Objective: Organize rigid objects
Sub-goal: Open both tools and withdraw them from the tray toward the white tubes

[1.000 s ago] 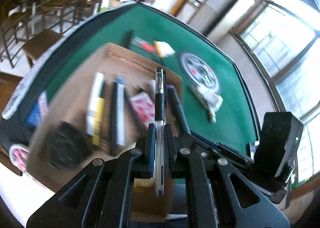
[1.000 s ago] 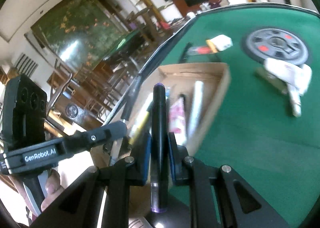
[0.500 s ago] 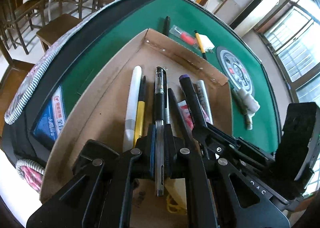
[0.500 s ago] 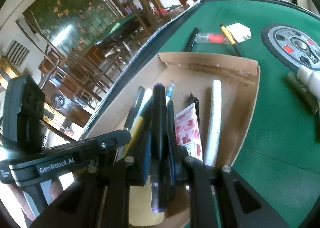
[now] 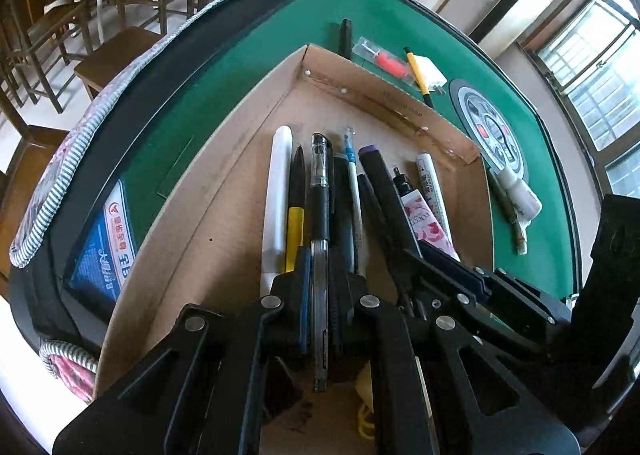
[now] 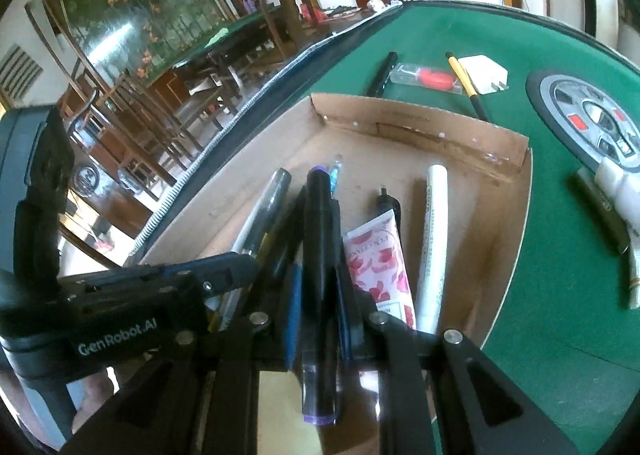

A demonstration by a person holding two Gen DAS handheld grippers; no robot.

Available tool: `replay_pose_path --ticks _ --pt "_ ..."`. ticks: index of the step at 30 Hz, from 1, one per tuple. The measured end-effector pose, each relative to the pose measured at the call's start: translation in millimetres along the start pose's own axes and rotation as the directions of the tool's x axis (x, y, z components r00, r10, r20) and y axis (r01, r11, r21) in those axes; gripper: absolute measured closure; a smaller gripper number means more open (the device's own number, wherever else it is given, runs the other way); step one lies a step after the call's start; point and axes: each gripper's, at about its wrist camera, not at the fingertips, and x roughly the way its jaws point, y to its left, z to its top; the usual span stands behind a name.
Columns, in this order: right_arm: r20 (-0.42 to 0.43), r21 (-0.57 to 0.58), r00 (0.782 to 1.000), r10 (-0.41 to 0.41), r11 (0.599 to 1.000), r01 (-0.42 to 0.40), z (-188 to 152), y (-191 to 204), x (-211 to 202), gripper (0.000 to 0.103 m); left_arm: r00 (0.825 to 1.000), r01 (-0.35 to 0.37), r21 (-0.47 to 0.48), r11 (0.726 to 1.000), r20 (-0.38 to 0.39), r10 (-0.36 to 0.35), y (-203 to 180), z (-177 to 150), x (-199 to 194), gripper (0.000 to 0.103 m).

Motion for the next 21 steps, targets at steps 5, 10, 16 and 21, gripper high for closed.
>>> replay_pose_path --ticks 5,10,16,21 --pt "0.003 -0.003 1.0 -0.012 1.0 0.012 -3 2 -1 0.087 1.0 0.007 -0.016 1.0 0.015 -0.007 0 -3 -2 0.091" --pt "0.014 -0.029 1.0 0.008 1.0 -0.008 -9 1 -12 0.085 0.998 0.019 -0.042 0.999 0.056 -0.016 -7 -8 -11 0.066" --pt "0.129 -0.016 0.984 0.122 0.992 -0.121 -25 -18 -66 0.049 0.987 0.074 -0.017 0.997 0.146 -0.071 -38 -30 -38 0.064" --pt "0.199 -0.004 0.967 0.162 0.986 -0.164 -39 -46 -113 0.047 0.977 0.133 0.031 0.991 0.164 -0.136 -74 -42 -49 0.064"
